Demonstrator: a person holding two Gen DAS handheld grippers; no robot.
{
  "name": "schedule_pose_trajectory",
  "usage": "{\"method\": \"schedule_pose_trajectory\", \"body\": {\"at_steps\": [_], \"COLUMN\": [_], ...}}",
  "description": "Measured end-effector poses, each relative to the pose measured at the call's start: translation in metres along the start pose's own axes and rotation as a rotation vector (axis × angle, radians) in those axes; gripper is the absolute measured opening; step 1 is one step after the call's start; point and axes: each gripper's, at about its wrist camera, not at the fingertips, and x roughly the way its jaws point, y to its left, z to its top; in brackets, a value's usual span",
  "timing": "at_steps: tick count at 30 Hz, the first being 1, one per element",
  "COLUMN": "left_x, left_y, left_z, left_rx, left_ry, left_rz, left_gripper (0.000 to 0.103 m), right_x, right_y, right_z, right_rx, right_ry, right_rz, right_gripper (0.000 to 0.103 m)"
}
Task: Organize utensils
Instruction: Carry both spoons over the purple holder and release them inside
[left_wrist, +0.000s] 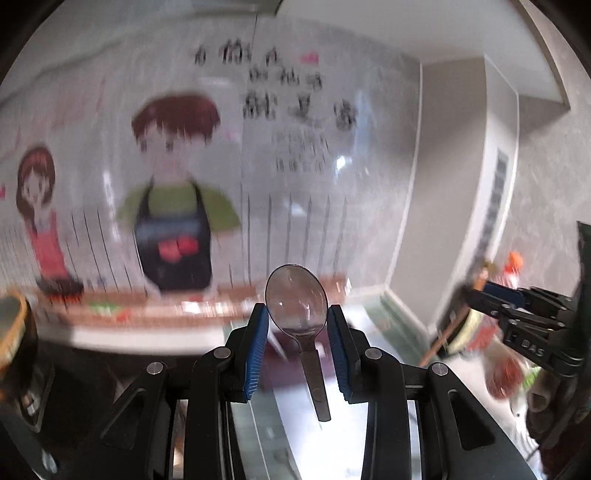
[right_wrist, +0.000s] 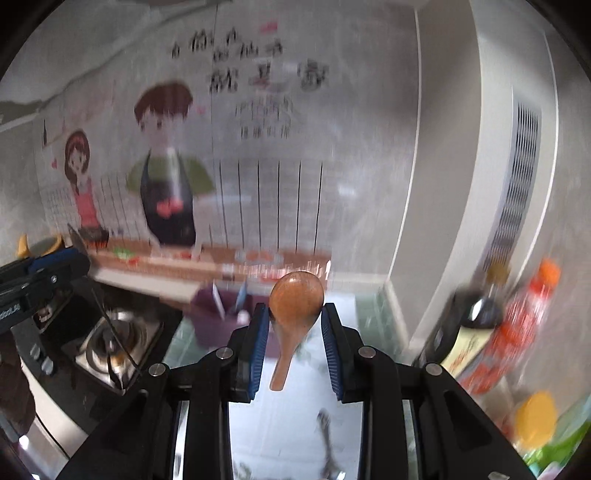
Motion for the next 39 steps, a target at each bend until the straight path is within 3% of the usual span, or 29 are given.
{"method": "schedule_pose_trajectory", "body": {"at_steps": [6,13,21,35,39], "left_x": [0.038,0.105,0.160,0.211,0.224], "left_y": [0.006,0.015,0.023,0.021,0.025], "left_z": [0.045,0.041,0.021,-0.016,-0.032], "left_rx": [-0.006,-0.024,-0.055,-0.015,-0.046], "left_ry": [-0.023,0.051,0.119,0.216,0.250], "left_rz": [0.022,0.033,0.038,0.084,0.096], "left_gripper": [0.034,0.034,0.034,0.034,0.034], "right_x": [0.019,0.061,0.115,0.196,0.216], "right_y": [-0.007,-0.001,0.000,0.004,0.007], "right_z": [0.050,0.062,0.053,0.016,-0.002], "right_rx": [-0.026,-0.069,-0.052,-0.023,-0.023], "right_ry": [-0.036,-0.017,0.048,0.198,0.257], "right_rz": [-0.056,-0.035,0.026,0.090,0.095], "right_gripper": [0.027,0.027,0.027,0.027,0.027]}}
